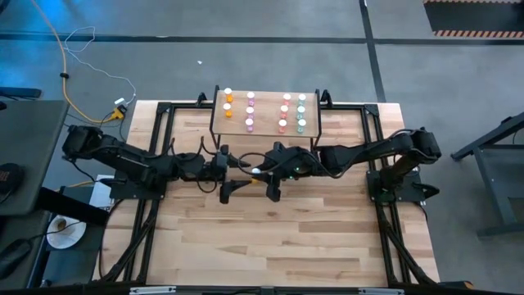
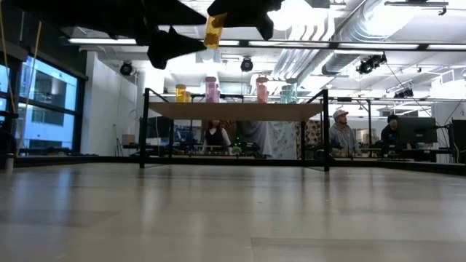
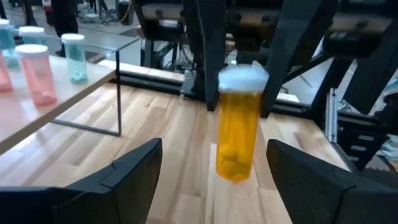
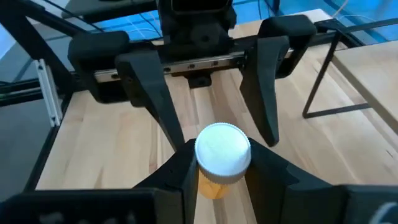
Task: Pick and place medicine bottles onto shelf by color
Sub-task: Put the orange pill bottle on the shelf aligned with the other orange pill bottles
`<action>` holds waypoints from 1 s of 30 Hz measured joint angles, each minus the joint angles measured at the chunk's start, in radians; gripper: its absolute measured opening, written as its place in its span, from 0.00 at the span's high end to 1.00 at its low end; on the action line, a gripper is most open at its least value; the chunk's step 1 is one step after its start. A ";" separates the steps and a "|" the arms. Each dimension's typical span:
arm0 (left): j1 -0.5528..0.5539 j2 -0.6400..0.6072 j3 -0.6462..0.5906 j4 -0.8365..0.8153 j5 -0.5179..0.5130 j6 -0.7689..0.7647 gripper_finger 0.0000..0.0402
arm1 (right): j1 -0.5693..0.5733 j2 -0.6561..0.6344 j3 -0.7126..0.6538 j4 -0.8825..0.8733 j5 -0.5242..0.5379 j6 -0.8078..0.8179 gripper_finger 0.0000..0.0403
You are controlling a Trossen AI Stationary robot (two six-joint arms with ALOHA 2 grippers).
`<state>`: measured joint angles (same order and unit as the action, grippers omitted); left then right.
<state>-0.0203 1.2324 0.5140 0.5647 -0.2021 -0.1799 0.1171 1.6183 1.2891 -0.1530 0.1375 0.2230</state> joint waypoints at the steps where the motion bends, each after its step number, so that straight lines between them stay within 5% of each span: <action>1: 0.009 0.000 0.000 -0.007 0.008 0.000 0.31 | -0.004 0.000 0.000 0.002 0.000 0.000 0.76; 16: 0.130 0.000 0.000 0.010 0.171 0.016 0.31 | -0.052 0.004 0.000 0.065 -0.052 -0.022 0.76; 30: 0.152 0.000 0.000 0.038 0.197 0.054 0.31 | -0.080 0.020 0.000 0.090 -0.117 -0.023 0.76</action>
<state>0.1321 1.2327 0.5137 0.6025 -0.0048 -0.1264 0.0368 1.6379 1.2892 -0.0633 0.0207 0.2005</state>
